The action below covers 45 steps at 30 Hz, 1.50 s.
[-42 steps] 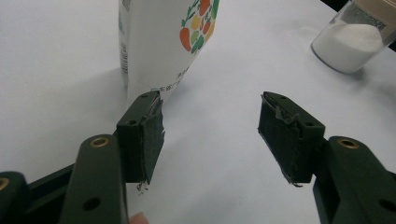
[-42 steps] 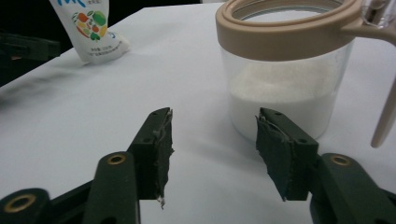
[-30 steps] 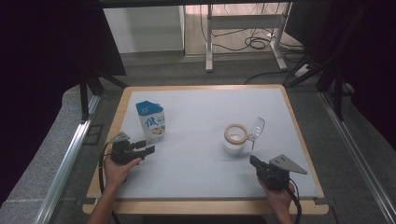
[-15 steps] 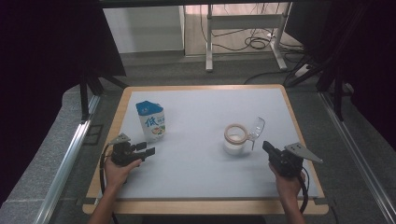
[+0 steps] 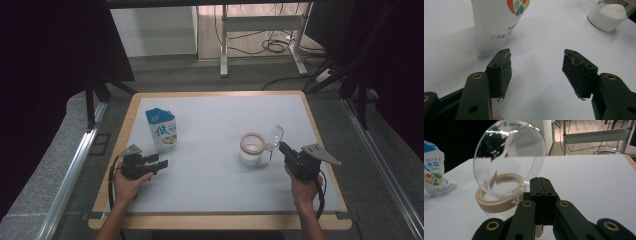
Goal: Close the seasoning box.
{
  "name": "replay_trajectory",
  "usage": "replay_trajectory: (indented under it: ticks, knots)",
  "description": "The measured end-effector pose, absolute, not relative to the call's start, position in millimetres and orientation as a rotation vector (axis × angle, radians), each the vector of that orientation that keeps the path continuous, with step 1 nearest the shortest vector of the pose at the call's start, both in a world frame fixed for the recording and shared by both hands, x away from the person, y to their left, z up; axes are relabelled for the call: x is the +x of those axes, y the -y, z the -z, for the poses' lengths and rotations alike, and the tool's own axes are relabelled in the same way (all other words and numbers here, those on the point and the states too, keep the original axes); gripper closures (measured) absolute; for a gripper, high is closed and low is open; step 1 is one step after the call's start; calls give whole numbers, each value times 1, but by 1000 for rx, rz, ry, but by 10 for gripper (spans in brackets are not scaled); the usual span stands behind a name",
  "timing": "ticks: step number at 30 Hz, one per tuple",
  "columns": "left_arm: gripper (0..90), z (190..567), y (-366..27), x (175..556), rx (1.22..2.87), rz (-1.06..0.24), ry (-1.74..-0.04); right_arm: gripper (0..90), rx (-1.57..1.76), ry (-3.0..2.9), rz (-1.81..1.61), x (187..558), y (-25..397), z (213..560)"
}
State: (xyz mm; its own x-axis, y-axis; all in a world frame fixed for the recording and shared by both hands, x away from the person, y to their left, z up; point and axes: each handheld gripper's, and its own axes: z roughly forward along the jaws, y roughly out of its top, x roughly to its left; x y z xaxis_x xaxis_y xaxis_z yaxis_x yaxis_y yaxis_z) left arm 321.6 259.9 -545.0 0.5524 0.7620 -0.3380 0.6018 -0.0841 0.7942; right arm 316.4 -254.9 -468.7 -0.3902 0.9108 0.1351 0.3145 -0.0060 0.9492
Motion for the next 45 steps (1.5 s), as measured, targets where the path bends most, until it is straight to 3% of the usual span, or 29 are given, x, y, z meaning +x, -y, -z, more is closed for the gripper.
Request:
replay_trajectory:
  ticks: [34, 45]
  knots:
    - [398, 548, -250, 321, 1805, -171, -1114, 898, 1111, -1916, -1466, 326, 207, 469]
    - [398, 548, -249, 320, 1804, -174, -1110, 897, 1109, -1885, -1493, 315, 226, 463]
